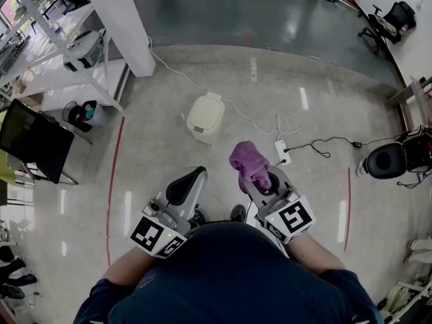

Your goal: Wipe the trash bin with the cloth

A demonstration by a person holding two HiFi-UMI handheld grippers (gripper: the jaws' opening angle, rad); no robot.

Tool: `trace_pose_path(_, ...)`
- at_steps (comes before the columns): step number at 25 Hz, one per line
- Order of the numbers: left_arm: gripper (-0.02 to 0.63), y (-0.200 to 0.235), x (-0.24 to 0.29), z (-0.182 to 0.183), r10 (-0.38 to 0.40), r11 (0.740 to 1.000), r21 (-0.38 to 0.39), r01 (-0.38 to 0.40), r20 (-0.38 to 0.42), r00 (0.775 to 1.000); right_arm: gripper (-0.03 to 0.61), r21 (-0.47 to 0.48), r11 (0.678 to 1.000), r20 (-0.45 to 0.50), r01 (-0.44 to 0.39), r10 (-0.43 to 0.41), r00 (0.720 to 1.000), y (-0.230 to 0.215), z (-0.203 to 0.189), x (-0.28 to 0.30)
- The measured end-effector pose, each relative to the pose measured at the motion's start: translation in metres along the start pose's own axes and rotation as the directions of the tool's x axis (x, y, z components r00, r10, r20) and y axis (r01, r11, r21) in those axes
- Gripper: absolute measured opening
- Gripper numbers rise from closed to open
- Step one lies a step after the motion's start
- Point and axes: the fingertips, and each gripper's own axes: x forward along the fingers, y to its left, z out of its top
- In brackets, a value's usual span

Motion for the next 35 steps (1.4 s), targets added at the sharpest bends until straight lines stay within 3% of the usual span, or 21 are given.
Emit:
trace_pose_path(17,-0.002,-0.003,0.018,-0.003,0.029,1.000,0.004,-0.029,-0.005,1.000,0.069,0.017,0.999,0.017,-0.038,0.038,0.999,-0.015,0.004,-0.002)
trace_pose_path(27,-0.002,-0.012,0.047,-0.013,0.118,0.993,0.023,-0.118,-0.006,0.993,0.069,0.034,0.997,-0.001,-0.064,0.064,0.998,-0.070,-0.017,-0.020)
trace_pose_path(35,-0.002,0.020,0.078,-0.017,0.092,0.996,0.020,-0.091,-0.001,0.996,0.069,0.052,0.999,-0.012,-0.014,0.015,1.000,-0.104,-0.027,0.000)
